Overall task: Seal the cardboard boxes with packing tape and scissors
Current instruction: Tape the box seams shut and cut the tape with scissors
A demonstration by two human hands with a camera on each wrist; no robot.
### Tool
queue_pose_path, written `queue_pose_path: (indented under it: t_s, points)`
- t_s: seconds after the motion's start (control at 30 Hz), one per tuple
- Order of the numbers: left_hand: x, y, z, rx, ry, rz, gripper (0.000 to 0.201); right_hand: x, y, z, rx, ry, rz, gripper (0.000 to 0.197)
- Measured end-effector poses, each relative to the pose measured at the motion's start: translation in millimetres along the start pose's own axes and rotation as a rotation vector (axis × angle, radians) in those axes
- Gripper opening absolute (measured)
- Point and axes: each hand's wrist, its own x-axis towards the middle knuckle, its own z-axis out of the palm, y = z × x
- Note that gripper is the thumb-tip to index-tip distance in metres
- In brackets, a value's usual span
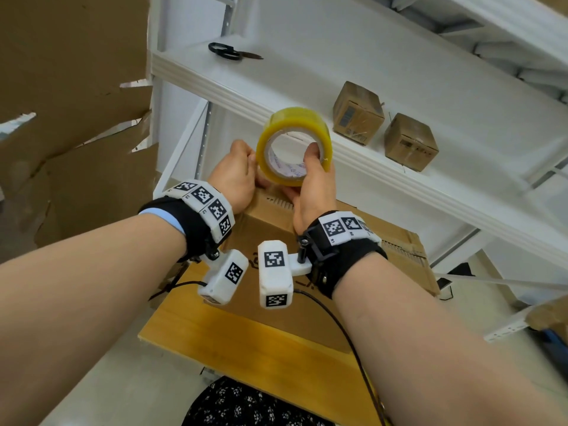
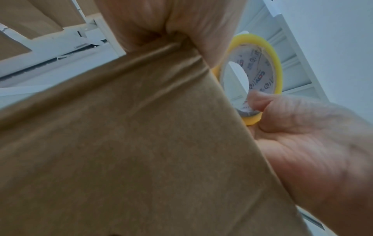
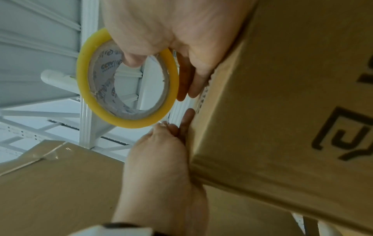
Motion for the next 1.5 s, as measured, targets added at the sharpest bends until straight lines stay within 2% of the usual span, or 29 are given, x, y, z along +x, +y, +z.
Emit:
queue_pose_path:
  t_s: [0.13,0.23,0.33,0.47,0.6,0.7,0.83,1.0,1.2,1.5]
  points:
    - [-1,5,-3,0.055,0.001,-0.012,0.014,1,3,0,0.072,-0.028,0.024,0.01]
    - [5,3,-2,-0.029,0.03,-0.083,0.017,5,3,-5,0.146,-0.027,0.046,0.008]
    - [12,-1,-3,-0.262,0.01,-0.212,0.017,6,3,-9,0.19,-0.032,0.053,0.011]
    - [16,-6,-27,-0.635,0.081,-0.469,0.014,9,2,-12,0.222,-0.029,0.053,0.005]
    - [11,-16,-41,-0.812,0.004,-0.586,0.015,10,5,-9,0.193,-0.032,0.031,0.013]
    - [3,-17,-28,-0.819,-0.003,-0.66,0.017,9,6,-10,0.23,-0.021,0.031,0.021]
    - [-1,-26,-22,-0.858,0.023,-0.766,0.027,11,8,-16,0.282,0.043,0.007,0.041]
    - [-7,-39,-16,-0.888,0.024,-0.798,0.026,11,13,-16,0.257,0.075,-0.069,0.016]
    - [-12,-60,-3,-0.943,-0.022,-0.786,0.015,14,14,-15,0.186,0.12,-0.087,0.029]
    - [-11,-75,4,-1.015,-0.036,-0.835,0.019,18,16,-17,0.135,0.066,-0.052,0.026]
